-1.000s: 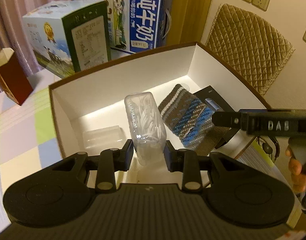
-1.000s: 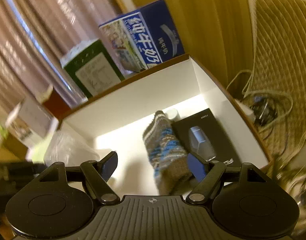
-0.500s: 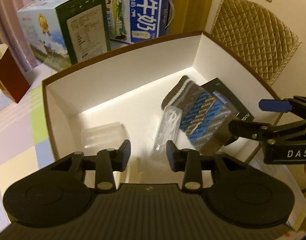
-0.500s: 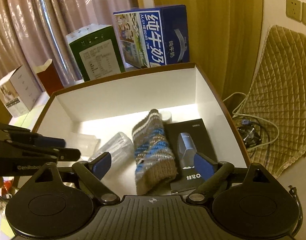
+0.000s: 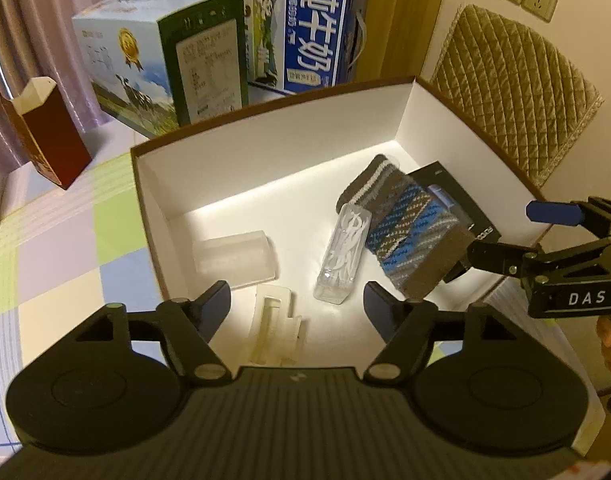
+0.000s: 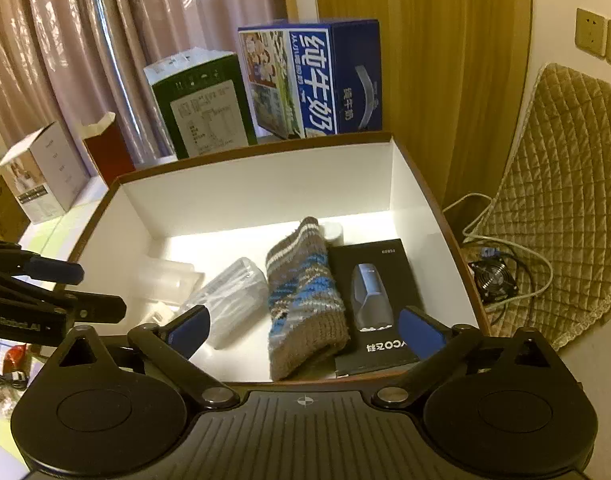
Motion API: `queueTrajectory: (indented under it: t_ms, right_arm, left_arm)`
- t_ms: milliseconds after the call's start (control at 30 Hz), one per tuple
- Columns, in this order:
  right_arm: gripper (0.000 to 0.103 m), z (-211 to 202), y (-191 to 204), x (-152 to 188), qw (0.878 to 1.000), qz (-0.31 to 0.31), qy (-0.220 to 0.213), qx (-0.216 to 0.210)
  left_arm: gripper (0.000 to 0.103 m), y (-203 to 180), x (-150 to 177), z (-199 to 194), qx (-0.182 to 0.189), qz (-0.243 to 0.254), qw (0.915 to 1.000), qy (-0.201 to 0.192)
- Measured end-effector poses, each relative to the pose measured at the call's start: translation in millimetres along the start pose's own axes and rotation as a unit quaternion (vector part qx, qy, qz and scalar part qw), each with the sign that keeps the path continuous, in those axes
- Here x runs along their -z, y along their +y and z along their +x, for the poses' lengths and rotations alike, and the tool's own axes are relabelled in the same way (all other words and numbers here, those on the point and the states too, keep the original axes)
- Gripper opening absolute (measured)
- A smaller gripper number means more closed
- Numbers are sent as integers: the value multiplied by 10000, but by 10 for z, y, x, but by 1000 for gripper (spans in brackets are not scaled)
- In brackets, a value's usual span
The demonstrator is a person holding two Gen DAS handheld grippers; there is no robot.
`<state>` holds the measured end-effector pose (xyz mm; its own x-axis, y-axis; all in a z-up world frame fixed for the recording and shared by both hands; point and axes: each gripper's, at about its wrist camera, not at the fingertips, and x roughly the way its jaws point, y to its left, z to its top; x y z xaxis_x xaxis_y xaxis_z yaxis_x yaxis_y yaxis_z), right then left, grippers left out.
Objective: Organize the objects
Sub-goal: 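Withdraw both grippers from the box back toward the table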
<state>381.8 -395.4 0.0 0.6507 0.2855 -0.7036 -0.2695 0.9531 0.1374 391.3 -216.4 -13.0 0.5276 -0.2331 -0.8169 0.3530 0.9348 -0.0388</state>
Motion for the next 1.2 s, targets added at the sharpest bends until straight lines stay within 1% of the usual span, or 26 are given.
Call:
queueTrajectory:
  t_ms: [33,167,467,800,933,1033,1200]
  right_arm:
    - [101,-25,4,5,10000,9,-15,-8]
    - [101,-128,29,27,10000,27,-73,-63]
    - [101,-378,98,70,9997,34,-204,-125]
    - [101,-670,179,179,9993,76,-329,-151]
    - [101,-793,244,249,9991,63,-366,-179]
    - [101,-887,292,307,9990,92,-394,-213]
    - [101,-1026,386,409,9985,125,-421,-315]
  left_arm:
    - [74,-4,3,-34,0,-15,10000,-6]
    - [75,-34,42,-181,-19,-46,10000,-77]
    - [76,-81,140,-450,-156,-133,9996,-173]
    - [77,-131,335,-738,-309,-182,9990,-261]
    - [79,-139,434,-879,-320,-193,9987,-342]
    - [84,-135,534,-998,-324,-203,9984,-407]
    - [84,-83,730,-1181,-340,-280,9980,-445]
